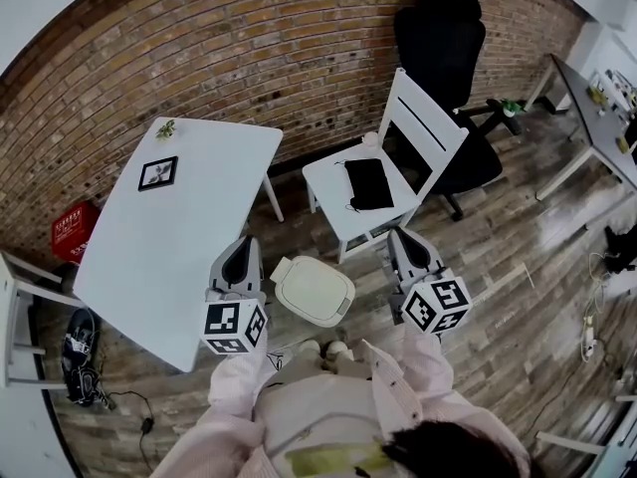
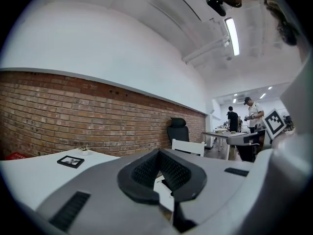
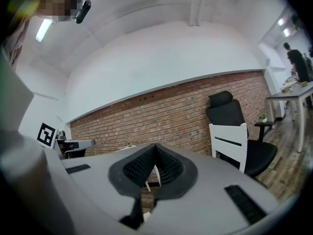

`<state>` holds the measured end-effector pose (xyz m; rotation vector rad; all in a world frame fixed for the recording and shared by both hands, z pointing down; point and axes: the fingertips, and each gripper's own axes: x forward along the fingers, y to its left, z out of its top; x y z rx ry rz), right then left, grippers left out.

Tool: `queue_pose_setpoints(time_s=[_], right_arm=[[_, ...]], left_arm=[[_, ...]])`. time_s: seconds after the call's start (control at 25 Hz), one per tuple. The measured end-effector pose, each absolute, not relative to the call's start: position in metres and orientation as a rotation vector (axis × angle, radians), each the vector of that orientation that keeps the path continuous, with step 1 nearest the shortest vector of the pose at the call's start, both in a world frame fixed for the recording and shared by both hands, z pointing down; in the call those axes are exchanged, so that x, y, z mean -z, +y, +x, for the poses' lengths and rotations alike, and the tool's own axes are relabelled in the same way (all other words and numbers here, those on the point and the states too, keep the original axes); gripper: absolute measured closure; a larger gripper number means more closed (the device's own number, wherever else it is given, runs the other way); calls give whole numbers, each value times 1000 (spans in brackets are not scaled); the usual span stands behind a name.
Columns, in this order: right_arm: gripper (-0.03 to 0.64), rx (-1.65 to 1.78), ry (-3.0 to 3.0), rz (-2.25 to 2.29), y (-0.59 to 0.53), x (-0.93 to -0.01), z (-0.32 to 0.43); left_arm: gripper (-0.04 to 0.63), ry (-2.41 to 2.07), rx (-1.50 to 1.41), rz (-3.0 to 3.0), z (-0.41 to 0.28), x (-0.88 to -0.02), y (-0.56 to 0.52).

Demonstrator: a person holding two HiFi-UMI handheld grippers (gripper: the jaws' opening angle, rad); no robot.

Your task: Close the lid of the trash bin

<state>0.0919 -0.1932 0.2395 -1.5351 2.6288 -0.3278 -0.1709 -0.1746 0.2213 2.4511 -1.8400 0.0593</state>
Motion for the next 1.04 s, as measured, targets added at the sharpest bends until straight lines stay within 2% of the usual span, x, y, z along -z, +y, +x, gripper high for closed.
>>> queue_pose_setpoints(time_s=[1.04], right_arm=[[614, 248, 2665, -1566, -191, -234, 98]], left_arm=[[603, -1826, -83, 2408, -172, -233, -173]])
